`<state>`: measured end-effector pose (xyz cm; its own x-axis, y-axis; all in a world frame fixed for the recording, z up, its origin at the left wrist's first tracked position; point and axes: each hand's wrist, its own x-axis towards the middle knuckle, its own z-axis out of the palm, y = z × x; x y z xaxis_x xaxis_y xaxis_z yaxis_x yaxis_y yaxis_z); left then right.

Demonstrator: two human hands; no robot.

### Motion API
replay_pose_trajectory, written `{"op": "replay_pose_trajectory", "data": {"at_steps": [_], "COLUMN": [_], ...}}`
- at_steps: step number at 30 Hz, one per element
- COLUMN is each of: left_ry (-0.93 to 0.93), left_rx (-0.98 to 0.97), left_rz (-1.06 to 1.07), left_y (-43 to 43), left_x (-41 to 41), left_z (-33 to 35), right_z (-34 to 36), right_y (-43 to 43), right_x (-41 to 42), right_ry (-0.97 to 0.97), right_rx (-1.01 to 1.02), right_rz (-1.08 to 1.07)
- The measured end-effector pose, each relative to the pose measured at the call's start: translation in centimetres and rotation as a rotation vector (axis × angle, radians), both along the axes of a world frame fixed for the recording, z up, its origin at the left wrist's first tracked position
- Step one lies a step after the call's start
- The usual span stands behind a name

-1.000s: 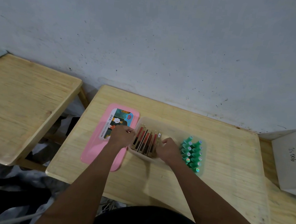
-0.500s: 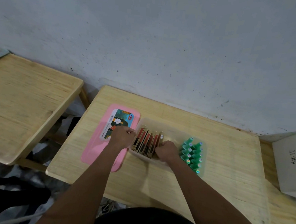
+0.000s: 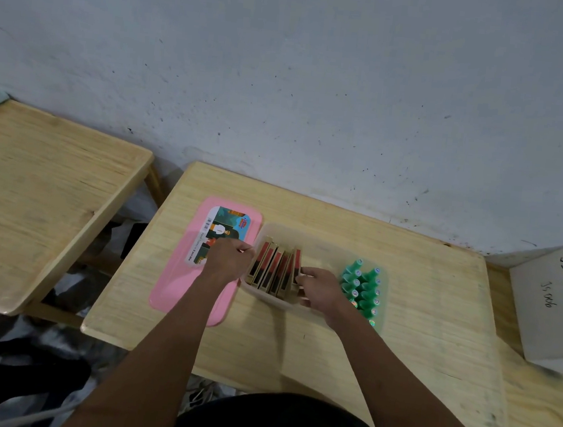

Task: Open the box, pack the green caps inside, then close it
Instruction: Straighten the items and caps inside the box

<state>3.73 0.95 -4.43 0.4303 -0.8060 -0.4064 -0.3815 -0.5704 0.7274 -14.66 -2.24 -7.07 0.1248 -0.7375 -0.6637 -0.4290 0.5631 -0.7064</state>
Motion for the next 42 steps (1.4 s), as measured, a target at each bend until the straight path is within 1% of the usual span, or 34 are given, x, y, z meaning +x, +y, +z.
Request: {"op": "replay_pose_trajectory", "data": {"at_steps": [6,11,14,16,19,20,25,28,31,34,36,39,42], "left_ry": [0.017,0.026,0.018,0.021,0.032,0.029,0.021,0.014,0.005,0.0,-0.013,-0.031,-0.016], "left_rx": [0.005,0.011,0.008,0.011,0.01,0.008,0.002,0.001,0.001,0.006,0.008,0.01,0.015], "left_rz": [0.001,0.022,0.021,0.019,0.021,0.019,0.011,0.011,0.003,-0.005,-0.019,-0.046,-0.041], "left_y": [0.0,0.0,-0.1,-0.1,-0.1,-0.1,0.0,0.1,0.1,0.0,0.0,0.0,0.0], "left_x": [0.0,0.0,-0.1,0.0,0.0,0.0,0.0,-0.1,-0.1,0.0,0.0,0.1,0.1], "left_z": [0.1,0.1,0.1,0.1,0.1,0.1,0.2,0.3,0.4,0.2,0.1,0.0,0.1], "right_z": [-0.1,-0.8,-1.0,-1.1,-1.1,-1.3,-1.6,-1.8,-1.4,-1.9,-2.3,-2.3,-1.9], "right_y": [0.2,0.1,-1.0,-1.9,-3.0,-3.3,-4.5,-4.9,-5.0,-4.9,-4.7,-4.2,-3.7], "right_x": [1.6,2.8,2.2,1.6,1.0,1.0,1.5,1.8,1.8,1.6,1.4,1.5,1.5], "right_ry": [0.092,0.255,0.344,0.386,0.407,0.407,0.484,0.432,0.414,0.381,0.323,0.209,0.218], "right_rx": [-0.08,-0.216,-0.247,-0.281,-0.291,-0.277,-0.305,-0.322,-0.321,-0.326,-0.271,-0.135,-0.091], "right_rz": [0.146,0.279,0.433,0.437,0.352,0.354,0.552,0.606,0.606,0.552,0.467,0.327,0.312]}}
